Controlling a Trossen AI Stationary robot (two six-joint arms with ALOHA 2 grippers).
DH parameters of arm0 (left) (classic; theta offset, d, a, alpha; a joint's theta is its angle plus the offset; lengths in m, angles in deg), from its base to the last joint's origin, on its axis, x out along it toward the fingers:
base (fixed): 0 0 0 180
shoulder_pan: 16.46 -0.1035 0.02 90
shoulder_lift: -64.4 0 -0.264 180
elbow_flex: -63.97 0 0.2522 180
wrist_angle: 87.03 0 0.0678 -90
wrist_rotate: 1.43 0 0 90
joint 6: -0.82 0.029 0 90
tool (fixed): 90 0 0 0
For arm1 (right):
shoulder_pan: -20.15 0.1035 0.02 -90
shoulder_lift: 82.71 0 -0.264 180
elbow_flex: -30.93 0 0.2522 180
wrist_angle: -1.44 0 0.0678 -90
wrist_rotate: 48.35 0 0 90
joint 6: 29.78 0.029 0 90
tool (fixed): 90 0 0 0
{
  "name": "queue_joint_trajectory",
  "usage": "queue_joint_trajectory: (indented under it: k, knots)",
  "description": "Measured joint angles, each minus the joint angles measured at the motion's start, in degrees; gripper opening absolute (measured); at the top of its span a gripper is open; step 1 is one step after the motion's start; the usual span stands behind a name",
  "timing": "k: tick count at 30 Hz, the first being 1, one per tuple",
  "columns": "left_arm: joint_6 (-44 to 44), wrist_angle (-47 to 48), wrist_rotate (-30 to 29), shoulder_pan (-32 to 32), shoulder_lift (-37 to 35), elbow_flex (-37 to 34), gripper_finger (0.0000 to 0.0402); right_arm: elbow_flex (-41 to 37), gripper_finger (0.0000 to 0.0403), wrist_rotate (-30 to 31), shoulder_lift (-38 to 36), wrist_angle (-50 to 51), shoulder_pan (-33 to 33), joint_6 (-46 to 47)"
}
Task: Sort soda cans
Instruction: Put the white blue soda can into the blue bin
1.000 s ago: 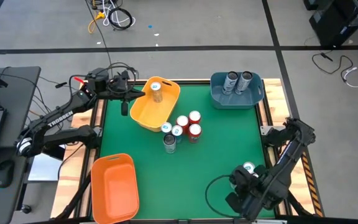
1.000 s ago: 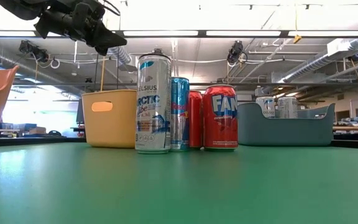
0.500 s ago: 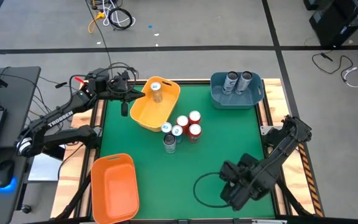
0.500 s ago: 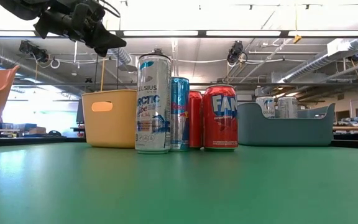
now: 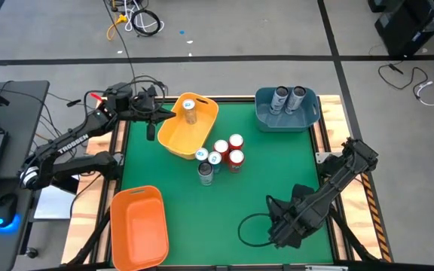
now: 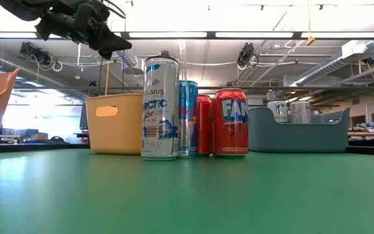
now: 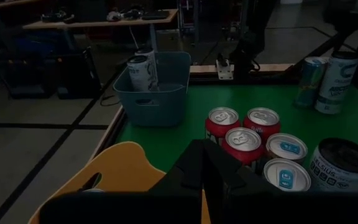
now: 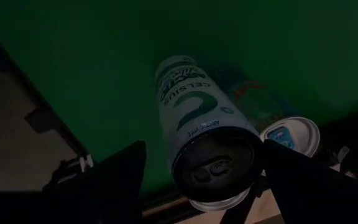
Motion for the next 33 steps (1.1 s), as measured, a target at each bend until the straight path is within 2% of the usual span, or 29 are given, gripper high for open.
queue_joint_trajectory:
  k: [17,26,33]
  knots:
    - [-0.42,0.51,0.01,0.0,0.0,-0.02,0.0005,0.26,0.0345,2.35,0.17,-0.89,-0.26,0.72]
    - [-0.44,0.63,0.01,0.0,0.0,-0.02,0.0005,1.51,0.0348,-0.92,0.33,-1.21,-0.23,3.65]
    - [-0.45,0.63,0.01,0.0,0.0,-0.02,0.0005,1.51,0.0348,-0.95,0.33,-1.0,-0.1,3.84]
